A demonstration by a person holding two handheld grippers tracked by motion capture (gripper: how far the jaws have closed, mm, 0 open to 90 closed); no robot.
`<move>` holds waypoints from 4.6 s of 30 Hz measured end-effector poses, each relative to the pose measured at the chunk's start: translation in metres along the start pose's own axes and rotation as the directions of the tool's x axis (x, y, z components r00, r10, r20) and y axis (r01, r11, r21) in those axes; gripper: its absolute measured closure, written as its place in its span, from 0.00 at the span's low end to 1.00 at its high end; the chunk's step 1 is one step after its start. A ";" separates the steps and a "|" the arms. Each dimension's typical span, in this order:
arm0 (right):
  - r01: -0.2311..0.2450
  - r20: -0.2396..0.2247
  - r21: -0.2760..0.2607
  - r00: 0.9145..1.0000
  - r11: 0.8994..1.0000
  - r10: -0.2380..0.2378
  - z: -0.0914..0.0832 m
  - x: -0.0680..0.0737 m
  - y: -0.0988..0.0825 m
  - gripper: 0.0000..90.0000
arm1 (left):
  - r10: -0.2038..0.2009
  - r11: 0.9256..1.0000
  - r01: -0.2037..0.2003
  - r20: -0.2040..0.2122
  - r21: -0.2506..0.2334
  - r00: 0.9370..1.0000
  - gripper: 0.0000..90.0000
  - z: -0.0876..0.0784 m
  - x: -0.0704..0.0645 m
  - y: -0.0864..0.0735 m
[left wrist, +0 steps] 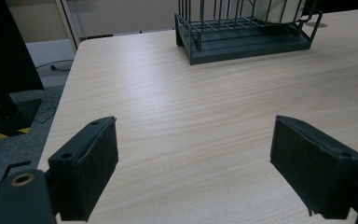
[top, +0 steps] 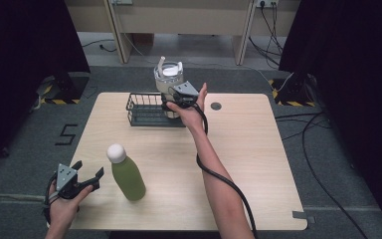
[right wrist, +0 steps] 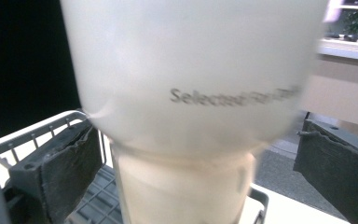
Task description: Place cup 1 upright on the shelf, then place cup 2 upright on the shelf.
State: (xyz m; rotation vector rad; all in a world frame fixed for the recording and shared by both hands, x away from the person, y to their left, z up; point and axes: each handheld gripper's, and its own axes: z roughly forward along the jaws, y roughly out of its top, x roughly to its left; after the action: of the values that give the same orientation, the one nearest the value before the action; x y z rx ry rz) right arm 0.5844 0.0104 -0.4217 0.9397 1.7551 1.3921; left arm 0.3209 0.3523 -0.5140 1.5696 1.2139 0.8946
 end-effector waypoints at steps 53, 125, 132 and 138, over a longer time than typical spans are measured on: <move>-0.109 0.202 0.013 0.974 0.994 0.104 -0.210 -0.106 -0.085 0.07 | 0.037 0.996 -0.034 0.031 -0.081 0.999 0.16 -0.023 -0.020 0.019; -0.135 0.295 0.068 0.949 0.989 0.109 -0.243 -0.125 -0.112 0.11 | 0.105 0.967 -0.022 0.318 -0.255 0.942 0.00 -0.040 -0.095 0.041; -0.139 0.295 0.076 0.949 0.987 0.111 -0.241 -0.125 -0.114 0.12 | 0.098 0.968 -0.013 0.332 -0.250 0.938 0.00 -0.030 -0.099 0.044; -0.139 0.294 0.077 0.949 0.987 0.111 -0.241 -0.125 -0.114 0.12 | 0.092 0.971 -0.010 0.336 -0.238 0.937 0.00 -0.021 -0.100 0.044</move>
State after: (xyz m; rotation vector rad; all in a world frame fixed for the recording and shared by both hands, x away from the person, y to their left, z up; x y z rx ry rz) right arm 0.4250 -0.2304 -0.4801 1.2590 1.5747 1.1837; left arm 0.2893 0.2571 -0.4665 1.4954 0.7916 0.7263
